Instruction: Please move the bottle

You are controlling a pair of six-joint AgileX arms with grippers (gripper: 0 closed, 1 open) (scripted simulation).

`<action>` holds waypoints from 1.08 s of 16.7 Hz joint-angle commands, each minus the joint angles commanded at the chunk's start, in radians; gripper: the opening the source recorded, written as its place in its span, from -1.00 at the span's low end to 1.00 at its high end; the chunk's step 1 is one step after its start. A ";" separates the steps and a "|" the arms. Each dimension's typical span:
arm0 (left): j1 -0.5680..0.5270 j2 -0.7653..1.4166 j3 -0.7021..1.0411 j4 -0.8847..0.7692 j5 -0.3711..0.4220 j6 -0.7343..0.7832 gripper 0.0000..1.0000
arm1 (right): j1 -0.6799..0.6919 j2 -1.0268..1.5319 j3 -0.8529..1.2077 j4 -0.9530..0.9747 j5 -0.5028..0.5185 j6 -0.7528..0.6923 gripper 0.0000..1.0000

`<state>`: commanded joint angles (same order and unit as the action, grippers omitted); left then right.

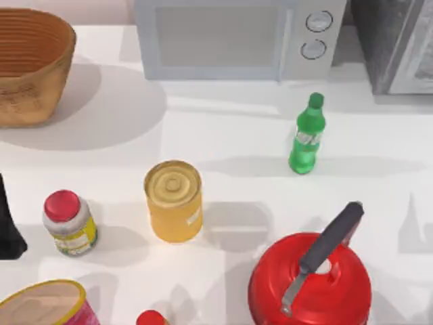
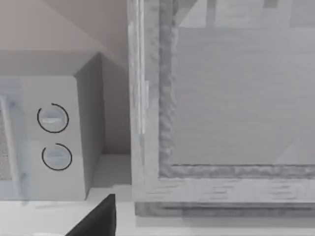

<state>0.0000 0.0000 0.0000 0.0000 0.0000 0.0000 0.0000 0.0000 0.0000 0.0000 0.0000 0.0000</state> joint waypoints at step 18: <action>0.000 0.000 0.000 0.000 0.000 0.000 1.00 | 0.119 1.194 0.520 0.397 -0.449 -0.253 1.00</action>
<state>0.0000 0.0000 0.0000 0.0000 0.0000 0.0000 0.1186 1.1939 0.5204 0.3972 -0.4488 -0.2526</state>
